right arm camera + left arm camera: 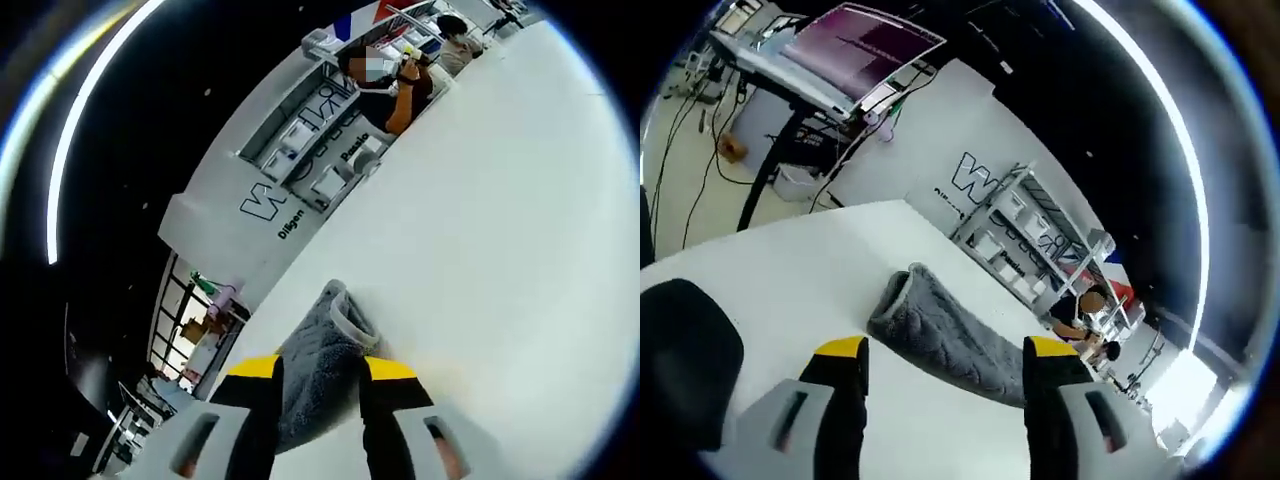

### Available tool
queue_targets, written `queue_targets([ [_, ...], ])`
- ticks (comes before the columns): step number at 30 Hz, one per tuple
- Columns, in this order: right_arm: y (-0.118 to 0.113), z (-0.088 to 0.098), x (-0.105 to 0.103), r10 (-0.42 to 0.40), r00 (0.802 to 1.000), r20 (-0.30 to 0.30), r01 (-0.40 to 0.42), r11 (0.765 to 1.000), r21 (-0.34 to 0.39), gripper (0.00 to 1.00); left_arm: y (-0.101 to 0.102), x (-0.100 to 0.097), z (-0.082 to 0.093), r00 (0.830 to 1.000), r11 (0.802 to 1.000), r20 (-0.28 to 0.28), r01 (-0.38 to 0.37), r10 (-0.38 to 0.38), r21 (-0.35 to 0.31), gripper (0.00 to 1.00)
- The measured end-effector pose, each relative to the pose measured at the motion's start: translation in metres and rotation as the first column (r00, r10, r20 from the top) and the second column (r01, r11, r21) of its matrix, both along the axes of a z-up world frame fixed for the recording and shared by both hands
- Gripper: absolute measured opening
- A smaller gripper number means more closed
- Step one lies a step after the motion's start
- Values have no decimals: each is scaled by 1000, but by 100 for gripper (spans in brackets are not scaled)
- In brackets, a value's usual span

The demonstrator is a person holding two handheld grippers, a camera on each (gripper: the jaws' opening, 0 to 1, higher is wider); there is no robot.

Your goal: Fold the towel on the table until its edges align and the towel forms a compact rectangular stack.

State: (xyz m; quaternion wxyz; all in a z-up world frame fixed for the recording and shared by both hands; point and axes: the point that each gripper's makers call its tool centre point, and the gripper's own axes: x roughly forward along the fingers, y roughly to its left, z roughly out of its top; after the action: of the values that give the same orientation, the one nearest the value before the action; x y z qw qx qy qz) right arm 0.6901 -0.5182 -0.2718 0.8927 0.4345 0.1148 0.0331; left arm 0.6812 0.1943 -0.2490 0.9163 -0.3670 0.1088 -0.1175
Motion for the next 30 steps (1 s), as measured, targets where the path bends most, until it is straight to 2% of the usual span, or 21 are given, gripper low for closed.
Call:
queue_targets([
  [2, -1, 0, -1, 2, 1000, 0, -2, 1000, 1, 32, -2, 6, -3, 1000, 999, -16, 4, -4, -44, 61],
  [11, -1, -1, -3, -1, 1000, -7, 1, 1000, 1, 32, 1, 22, -15, 998, 998, -64, -24, 20, -59, 60],
  [19, -1, -5, 0, 3, 1000, -18, -3, 1000, -8, 30, 2, 33, -18, 997, 999, -77, -22, 20, -25, 54],
  [22, 0, -7, 2, 3, 1000, -19, -4, 1000, -8, 29, -2, 39, -21, 996, 1000, -86, -11, 12, 5, 47],
  [25, 4, -8, 1, 13, 999, -29, -14, 1000, -25, 27, -1, 44, -25, 996, 995, -89, 8, 1, 100, 36],
  [28, 3, -8, 1, 15, 999, -32, -16, 999, -35, 23, 1, 49, -24, 996, 995, -85, 13, -5, 103, 24],
  [30, 2, -8, 1, 9, 999, -32, -10, 1000, -26, 21, 5, 53, -23, 997, 994, -76, 8, 1, 112, 21],
])
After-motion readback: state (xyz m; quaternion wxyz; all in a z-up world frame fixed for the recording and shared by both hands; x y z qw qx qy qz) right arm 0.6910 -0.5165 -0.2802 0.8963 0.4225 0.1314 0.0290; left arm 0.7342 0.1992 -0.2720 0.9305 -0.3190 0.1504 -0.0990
